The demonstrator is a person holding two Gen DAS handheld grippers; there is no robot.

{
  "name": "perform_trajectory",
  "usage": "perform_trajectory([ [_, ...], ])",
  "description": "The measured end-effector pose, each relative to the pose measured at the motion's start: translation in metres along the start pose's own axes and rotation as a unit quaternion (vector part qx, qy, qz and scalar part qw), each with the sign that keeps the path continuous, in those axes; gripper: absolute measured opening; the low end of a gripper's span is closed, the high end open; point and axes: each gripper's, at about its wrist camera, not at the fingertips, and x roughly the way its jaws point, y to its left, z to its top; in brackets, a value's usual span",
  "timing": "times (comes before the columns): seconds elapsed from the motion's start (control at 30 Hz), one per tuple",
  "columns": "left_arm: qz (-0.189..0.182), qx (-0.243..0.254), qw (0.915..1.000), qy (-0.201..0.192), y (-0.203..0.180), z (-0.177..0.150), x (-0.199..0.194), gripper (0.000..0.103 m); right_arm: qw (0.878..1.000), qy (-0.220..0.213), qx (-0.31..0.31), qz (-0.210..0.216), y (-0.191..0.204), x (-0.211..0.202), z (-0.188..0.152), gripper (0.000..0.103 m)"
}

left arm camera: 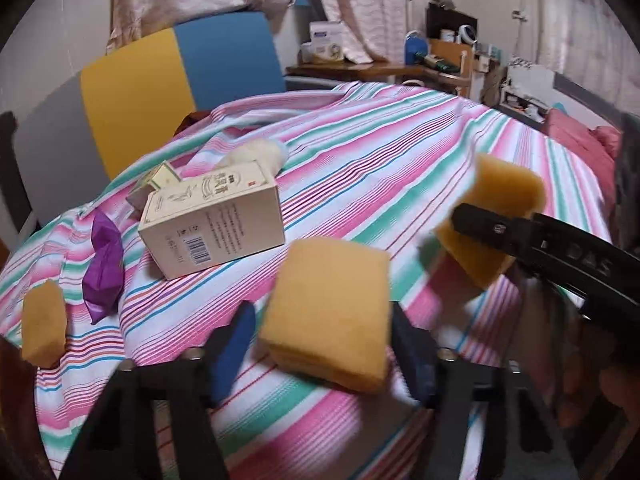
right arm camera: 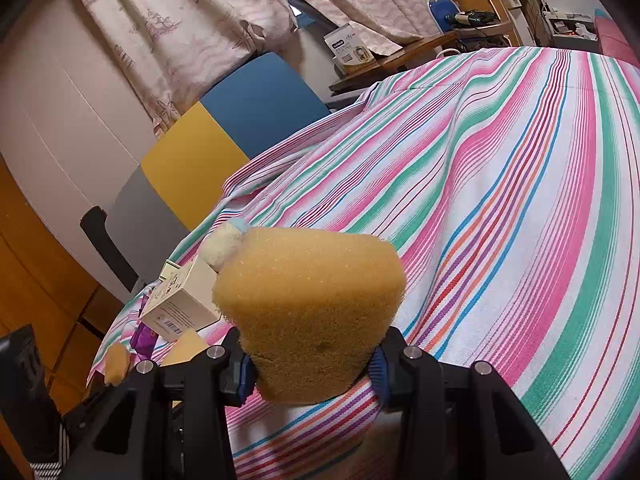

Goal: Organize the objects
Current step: 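Grasp another yellow sponge with the left gripper while right holds its sponge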

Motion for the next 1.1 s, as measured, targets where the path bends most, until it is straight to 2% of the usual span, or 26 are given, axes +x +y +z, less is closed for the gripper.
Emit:
perform_trajectory([
  [0.13, 0.027, -0.007, 0.9995, -0.012, 0.003, -0.008, -0.005, 0.056, 1.0, 0.0, -0.005, -0.007, 0.001, 0.001, 0.001, 0.043],
  [0.27, 0.049, -0.063, 0.9966, -0.02, 0.024, -0.017, -0.015, 0.055, 1.0, 0.0, -0.011, -0.014, 0.002, 0.0, 0.0, 0.044],
  [0.4, 0.071, -0.14, 0.9868, -0.039, 0.051, -0.033, -0.03, 0.055, 0.999, -0.002, -0.022, -0.026, 0.006, -0.002, -0.001, 0.044],
  [0.53, 0.082, -0.177, 0.9792, -0.055, 0.06, -0.048, -0.045, 0.055, 0.998, -0.001, -0.039, -0.04, 0.012, -0.002, -0.002, 0.044],
  [0.73, 0.099, -0.182, 0.9743, -0.088, 0.06, -0.061, -0.069, 0.055, 0.996, -0.003, -0.069, -0.061, 0.021, -0.003, -0.004, 0.044],
  [0.93, 0.12, -0.177, 0.9732, -0.086, 0.052, -0.081, -0.088, 0.055, 0.99, -0.006, -0.118, -0.08, 0.038, -0.003, -0.009, 0.044],
  [1.1, 0.109, -0.176, 0.9739, -0.092, 0.05, -0.097, -0.109, 0.055, 0.985, -0.006, -0.152, -0.086, 0.05, -0.002, -0.013, 0.044],
])
